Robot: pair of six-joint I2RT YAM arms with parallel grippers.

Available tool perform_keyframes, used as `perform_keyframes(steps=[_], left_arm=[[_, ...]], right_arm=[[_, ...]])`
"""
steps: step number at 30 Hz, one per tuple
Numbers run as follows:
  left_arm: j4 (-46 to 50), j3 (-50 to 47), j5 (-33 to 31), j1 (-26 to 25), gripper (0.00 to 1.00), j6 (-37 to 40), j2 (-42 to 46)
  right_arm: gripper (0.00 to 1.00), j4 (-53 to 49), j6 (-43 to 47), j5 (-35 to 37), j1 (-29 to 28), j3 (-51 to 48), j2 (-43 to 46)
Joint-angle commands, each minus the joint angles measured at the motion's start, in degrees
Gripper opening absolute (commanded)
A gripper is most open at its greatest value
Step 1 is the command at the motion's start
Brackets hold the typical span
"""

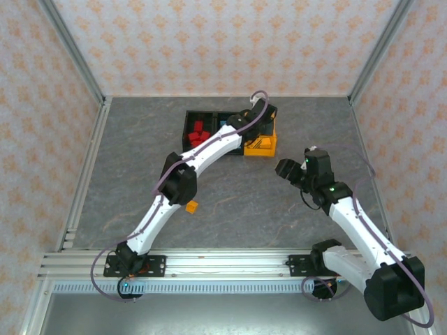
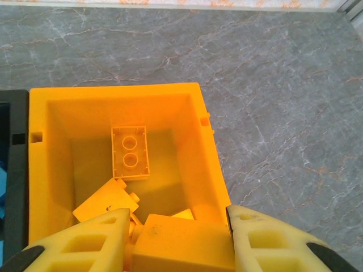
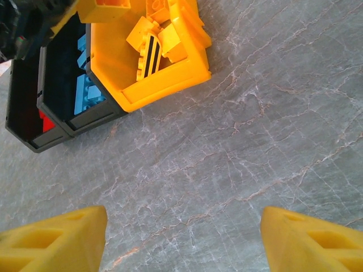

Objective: Sort the legos into containers by color
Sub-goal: Place the lego in the container.

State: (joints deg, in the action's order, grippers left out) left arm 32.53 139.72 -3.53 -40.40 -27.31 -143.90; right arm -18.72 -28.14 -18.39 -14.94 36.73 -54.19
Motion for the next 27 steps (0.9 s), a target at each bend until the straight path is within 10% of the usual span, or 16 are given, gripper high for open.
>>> perform_keyframes(steps=[1,27], left_arm=[[-1.6,2.2,-2.0,0.3,0.32,1.5,-1.2],[-5.3,-0.3,0.5,0.8,0.64,2.7,3.5]], right_arm=[[0.72,-0.5,-0.4,1.9,0.4,-0.2,1.6],[0.72,0.5,0.2,-0.2,0.5,0.1,2.0]])
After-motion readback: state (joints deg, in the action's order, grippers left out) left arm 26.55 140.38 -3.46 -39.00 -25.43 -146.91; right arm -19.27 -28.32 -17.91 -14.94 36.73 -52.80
